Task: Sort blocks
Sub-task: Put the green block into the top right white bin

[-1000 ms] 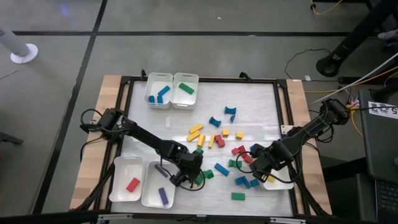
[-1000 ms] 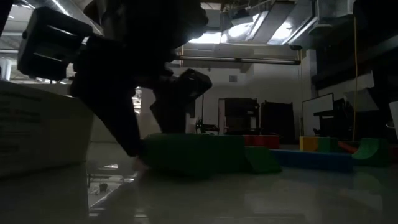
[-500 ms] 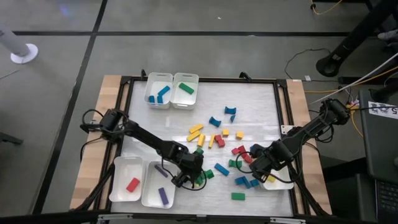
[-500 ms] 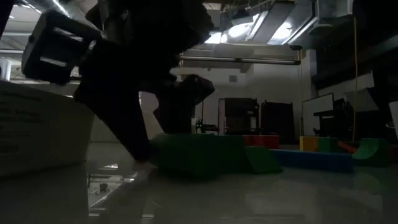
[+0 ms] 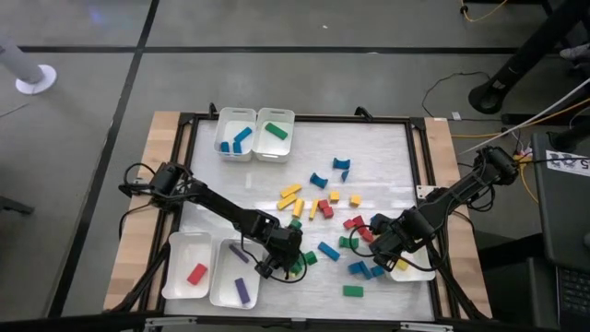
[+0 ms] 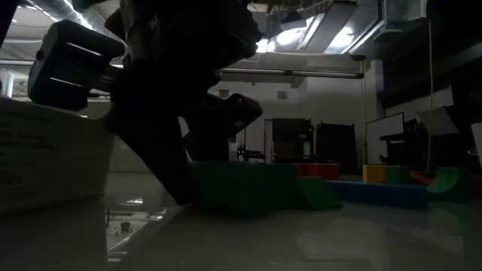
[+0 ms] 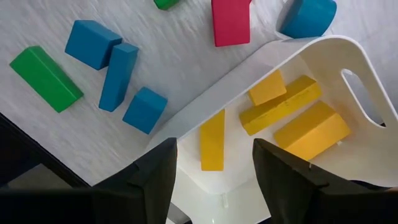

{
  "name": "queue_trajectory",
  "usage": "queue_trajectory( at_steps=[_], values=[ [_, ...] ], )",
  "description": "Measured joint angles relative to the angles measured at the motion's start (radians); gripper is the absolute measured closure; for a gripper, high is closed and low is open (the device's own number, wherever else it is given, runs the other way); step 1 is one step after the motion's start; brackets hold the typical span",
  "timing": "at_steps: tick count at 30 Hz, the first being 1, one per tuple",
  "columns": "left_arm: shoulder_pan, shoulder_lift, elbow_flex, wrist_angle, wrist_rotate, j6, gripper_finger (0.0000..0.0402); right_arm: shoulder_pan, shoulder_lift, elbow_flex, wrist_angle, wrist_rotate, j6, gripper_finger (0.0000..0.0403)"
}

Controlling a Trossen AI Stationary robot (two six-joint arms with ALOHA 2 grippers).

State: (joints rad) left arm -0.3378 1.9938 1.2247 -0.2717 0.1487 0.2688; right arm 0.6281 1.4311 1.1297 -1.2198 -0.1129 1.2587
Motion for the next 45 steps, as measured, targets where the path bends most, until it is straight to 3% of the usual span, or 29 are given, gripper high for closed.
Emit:
queue_trajectory(
  at_steps=[10, 20, 25, 32, 37, 40, 45],
  values=[
    [0.000, -0.017, 0.000, -0.018, 0.001, 0.000, 0.0284, 0.000, 0.000, 0.000, 0.001, 0.000, 0.000, 0.0191],
    [0.016, -0.165, -0.001, -0.044, -0.006, -0.033, 0.0277, 0.000, 0.000, 0.001, 0.055, 0.001, -0.046, 0.0191],
    [0.064, -0.264, -0.001, -0.098, -0.106, -0.036, 0.0275, 0.000, 0.000, 0.005, 0.098, 0.009, -0.089, 0.0191],
    [0.200, -0.413, -0.001, -0.235, -0.285, -0.034, 0.0274, 0.000, 0.000, 0.005, 0.238, 0.111, -0.237, 0.0191],
    [0.344, -0.474, 0.000, -0.316, -0.421, -0.016, 0.0273, 0.000, 0.000, 0.005, 0.238, 0.175, -0.248, 0.0191],
    [0.452, -0.480, 0.000, -0.346, -0.478, -0.013, 0.0273, 0.000, 0.000, 0.005, 0.244, 0.295, -0.290, 0.0191],
    [0.648, -0.481, -0.025, -0.308, -0.488, -0.011, 0.0273, 0.000, 0.000, 0.005, 0.263, 0.550, -0.389, 0.0191]
  ],
)
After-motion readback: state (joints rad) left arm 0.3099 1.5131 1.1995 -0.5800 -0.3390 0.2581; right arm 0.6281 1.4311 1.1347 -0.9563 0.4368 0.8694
